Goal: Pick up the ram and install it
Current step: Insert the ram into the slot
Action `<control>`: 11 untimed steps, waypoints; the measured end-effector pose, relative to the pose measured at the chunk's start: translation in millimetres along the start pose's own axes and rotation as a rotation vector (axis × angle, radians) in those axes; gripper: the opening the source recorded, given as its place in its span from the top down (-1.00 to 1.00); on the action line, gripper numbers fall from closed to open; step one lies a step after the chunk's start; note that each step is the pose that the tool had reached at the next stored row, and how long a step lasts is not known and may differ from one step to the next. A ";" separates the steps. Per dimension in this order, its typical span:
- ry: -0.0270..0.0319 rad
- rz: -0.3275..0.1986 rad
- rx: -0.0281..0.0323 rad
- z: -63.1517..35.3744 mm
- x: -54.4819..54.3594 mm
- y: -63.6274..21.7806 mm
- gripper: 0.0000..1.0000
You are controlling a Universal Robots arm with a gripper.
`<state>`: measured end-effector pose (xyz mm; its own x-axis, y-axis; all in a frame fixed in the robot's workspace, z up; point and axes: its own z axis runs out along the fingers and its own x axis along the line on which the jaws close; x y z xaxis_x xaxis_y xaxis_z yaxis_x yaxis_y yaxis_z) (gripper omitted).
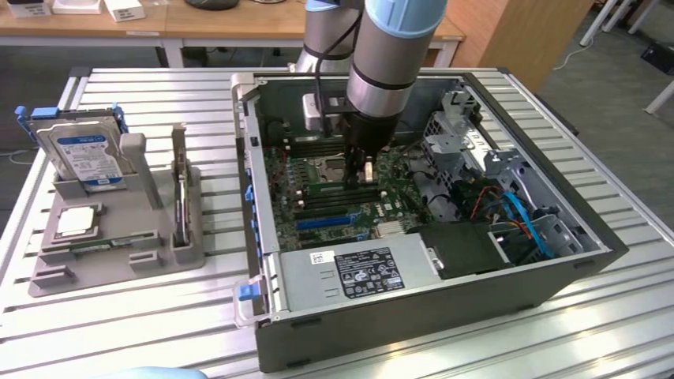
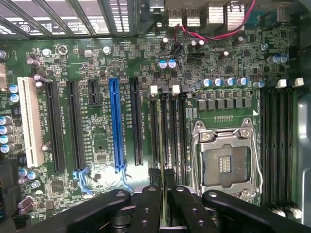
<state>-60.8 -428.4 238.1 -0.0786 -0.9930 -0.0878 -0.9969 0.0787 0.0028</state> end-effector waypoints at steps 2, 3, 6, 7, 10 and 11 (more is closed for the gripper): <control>0.0000 0.000 -0.0001 1.1 0.1 0.0 0.73; 0.0000 0.000 0.0000 1.8 0.1 0.0 0.73; -0.0001 0.000 0.0000 4.0 0.3 0.0 0.73; 0.0000 0.000 0.0000 4.3 0.4 0.0 0.73; 0.0002 0.002 0.0001 4.7 0.4 0.0 0.73; 0.0000 0.004 0.0003 4.9 0.4 0.0 0.73</control>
<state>-60.8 -428.4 233.2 -0.0825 -0.9927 -0.0878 -0.9966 0.0826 0.0028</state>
